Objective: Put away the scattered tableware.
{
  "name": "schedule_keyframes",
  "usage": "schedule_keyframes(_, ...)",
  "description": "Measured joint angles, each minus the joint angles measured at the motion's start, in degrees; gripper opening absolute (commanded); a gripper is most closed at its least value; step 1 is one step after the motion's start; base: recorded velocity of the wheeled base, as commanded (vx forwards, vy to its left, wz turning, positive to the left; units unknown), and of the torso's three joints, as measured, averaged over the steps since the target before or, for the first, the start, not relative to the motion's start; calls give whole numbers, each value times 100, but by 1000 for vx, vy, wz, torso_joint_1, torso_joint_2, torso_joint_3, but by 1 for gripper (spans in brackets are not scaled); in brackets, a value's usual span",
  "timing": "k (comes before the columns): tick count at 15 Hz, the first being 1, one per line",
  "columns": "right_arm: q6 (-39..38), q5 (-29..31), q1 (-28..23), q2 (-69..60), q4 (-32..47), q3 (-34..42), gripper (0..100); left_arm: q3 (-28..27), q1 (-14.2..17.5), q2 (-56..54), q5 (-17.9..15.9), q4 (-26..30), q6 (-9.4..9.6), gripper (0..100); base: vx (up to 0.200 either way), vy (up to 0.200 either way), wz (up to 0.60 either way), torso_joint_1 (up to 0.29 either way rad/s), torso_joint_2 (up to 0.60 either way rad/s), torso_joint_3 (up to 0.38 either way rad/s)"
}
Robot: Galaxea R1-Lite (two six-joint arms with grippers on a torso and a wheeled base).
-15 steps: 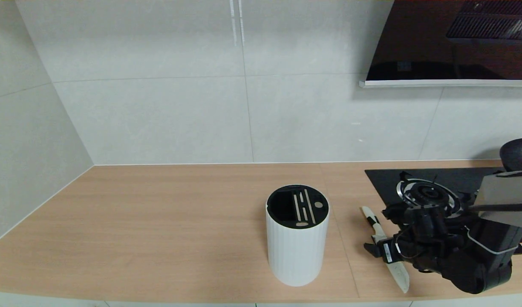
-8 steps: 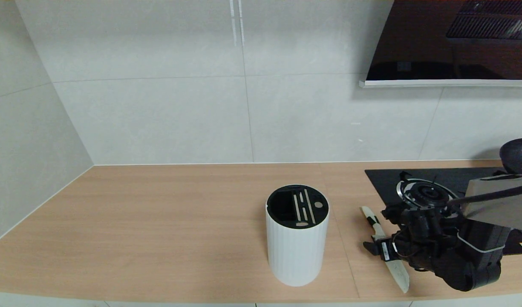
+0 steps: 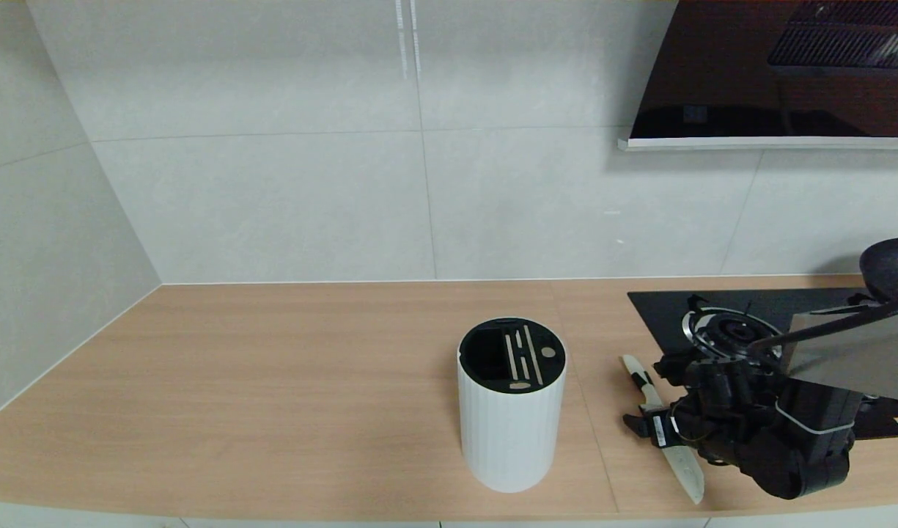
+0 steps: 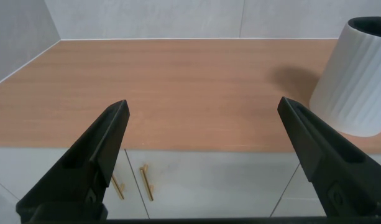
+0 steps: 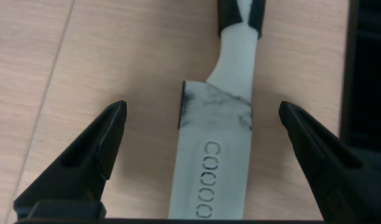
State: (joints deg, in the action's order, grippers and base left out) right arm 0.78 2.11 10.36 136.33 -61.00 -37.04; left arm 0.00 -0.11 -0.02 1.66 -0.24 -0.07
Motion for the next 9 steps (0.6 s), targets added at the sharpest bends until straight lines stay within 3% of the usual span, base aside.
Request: schedule_keyframes(9, 15, 123, -52, 91, -17, -41, 0, 0, 1, 0, 0, 0, 0, 100, 0, 0, 0, 0, 0, 0)
